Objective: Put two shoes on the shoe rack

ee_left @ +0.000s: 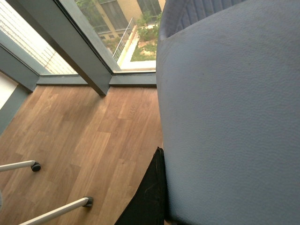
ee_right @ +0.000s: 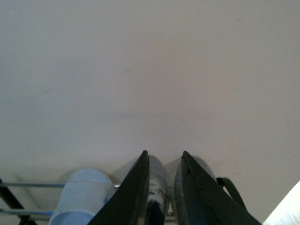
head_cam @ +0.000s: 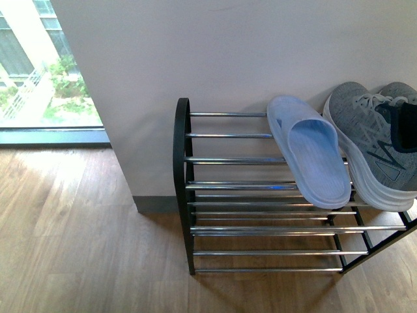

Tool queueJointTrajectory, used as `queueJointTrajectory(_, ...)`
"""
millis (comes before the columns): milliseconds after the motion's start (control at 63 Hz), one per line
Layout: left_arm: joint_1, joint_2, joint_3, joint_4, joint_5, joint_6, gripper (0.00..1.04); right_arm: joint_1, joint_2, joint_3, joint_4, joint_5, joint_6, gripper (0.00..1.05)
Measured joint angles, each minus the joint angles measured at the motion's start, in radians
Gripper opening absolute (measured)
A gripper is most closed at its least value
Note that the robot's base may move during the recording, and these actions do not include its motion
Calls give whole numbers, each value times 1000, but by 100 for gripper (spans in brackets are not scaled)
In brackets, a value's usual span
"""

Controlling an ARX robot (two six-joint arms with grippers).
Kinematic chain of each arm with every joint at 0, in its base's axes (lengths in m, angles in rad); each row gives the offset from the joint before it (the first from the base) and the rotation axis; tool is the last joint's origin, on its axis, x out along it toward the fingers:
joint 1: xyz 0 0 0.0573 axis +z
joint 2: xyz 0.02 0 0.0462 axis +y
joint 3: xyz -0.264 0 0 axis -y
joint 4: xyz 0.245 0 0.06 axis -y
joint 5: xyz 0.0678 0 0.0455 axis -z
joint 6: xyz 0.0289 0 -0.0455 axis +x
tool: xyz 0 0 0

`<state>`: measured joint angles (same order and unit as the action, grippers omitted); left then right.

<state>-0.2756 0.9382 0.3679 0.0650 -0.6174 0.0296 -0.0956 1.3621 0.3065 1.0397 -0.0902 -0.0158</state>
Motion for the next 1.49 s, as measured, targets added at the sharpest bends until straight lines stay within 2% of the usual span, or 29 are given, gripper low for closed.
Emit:
queueJointTrajectory(32,0,0,0,0,0,0,2,5,-21,-19,-1,4,0,1)
queueJointTrajectory(222,0,0,0,0,0,0,2,27,-143,-106,-31,23,5,1)
queueJointTrajectory(254,0,0,0,0,0,0,2,52,-153,-132,-12,73,5,1)
queueJointTrajectory(365,0,0,0,0,0,0,2,86,-182,-186,4,82,5,1)
queueJointTrajectory(889,0,0,0,0,0,0,2,92,-577,-286,-290,90,5,1)
queueJointTrajectory(1493,0,0,0,0,0,0,2,92,-947,-288,-626,90,5,1)
